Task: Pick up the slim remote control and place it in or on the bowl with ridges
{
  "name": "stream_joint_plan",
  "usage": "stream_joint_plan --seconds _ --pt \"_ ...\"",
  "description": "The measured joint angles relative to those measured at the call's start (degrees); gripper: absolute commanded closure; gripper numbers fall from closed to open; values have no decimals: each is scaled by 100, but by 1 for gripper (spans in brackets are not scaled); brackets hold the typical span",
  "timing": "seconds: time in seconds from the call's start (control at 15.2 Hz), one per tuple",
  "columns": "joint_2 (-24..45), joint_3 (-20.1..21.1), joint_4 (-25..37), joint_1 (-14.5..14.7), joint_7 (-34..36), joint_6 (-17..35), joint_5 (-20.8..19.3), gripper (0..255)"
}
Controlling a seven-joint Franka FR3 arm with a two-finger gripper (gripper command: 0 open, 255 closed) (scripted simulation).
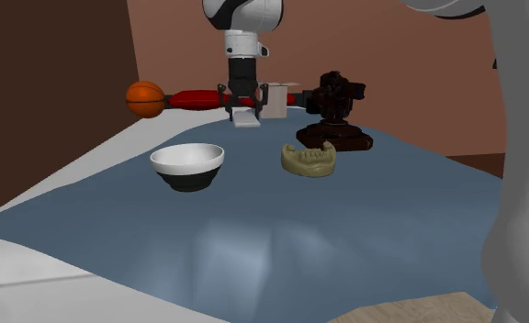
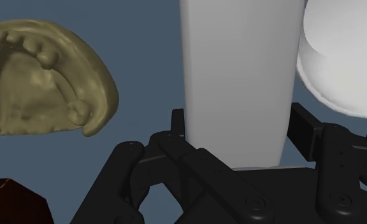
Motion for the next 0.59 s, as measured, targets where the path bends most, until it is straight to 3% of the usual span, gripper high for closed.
stream_joint_plan --seconds 0.59 --pt "461 258 679 847 1041 -254 -187 255"
